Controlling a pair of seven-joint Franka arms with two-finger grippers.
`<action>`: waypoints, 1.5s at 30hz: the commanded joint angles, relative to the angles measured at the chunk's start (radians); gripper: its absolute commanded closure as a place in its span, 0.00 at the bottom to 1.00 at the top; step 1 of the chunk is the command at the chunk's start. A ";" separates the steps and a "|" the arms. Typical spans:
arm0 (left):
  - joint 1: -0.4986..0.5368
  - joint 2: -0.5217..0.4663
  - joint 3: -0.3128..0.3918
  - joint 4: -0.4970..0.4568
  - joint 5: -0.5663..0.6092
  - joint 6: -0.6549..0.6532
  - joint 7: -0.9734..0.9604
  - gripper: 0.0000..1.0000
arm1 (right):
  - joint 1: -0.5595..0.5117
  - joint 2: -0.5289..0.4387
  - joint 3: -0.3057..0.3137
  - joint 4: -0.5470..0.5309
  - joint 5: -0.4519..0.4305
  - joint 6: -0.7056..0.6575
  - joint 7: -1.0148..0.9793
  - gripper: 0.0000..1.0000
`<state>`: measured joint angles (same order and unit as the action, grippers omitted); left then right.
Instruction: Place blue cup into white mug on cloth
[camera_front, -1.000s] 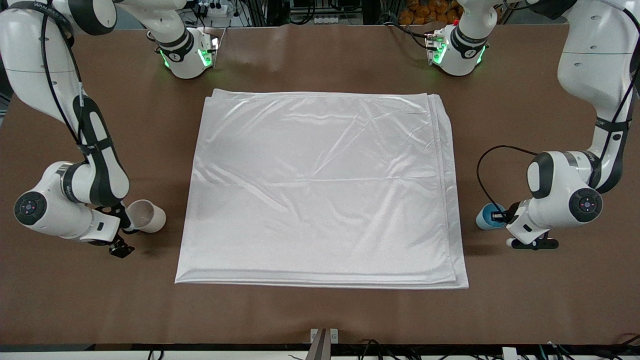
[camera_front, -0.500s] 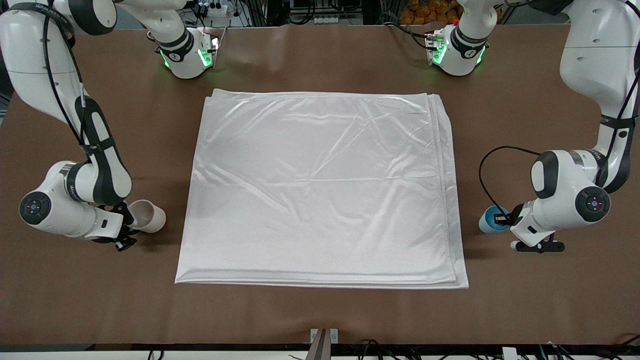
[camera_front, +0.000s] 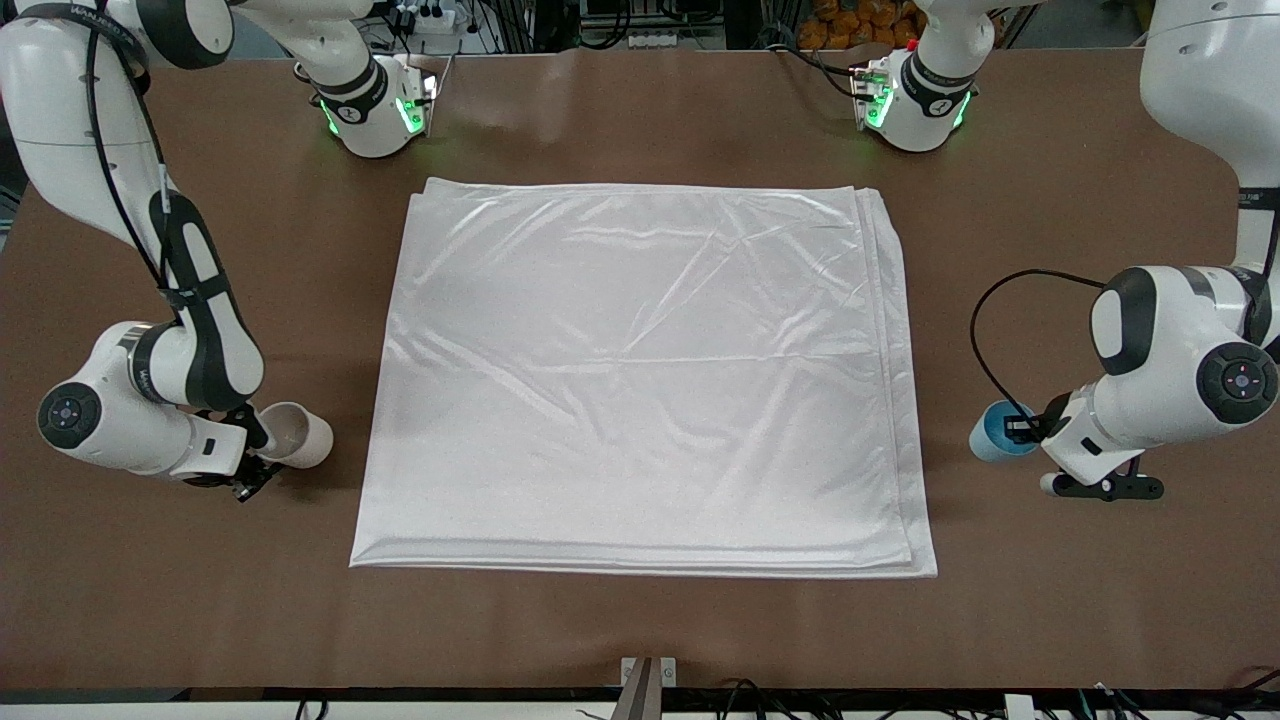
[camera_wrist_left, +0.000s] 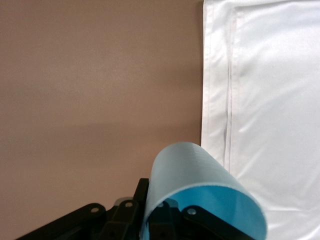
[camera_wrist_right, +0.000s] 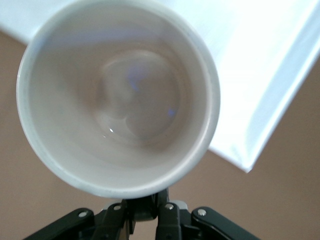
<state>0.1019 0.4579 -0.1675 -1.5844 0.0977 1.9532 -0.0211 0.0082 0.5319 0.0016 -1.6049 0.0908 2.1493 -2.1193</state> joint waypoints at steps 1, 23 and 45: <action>0.002 -0.045 -0.007 0.000 0.030 -0.045 -0.022 1.00 | 0.119 -0.020 -0.008 -0.004 0.006 -0.005 0.212 1.00; 0.002 -0.127 -0.082 0.001 0.030 -0.097 -0.023 1.00 | 0.562 0.078 -0.011 0.056 -0.194 -0.003 0.996 1.00; 0.001 -0.117 -0.093 -0.005 0.062 -0.106 -0.025 1.00 | 0.662 0.178 -0.009 0.062 -0.206 0.033 1.300 0.90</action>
<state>0.1010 0.3466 -0.2526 -1.5825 0.1290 1.8598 -0.0223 0.6579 0.6903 -0.0006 -1.5722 -0.0989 2.1746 -0.8522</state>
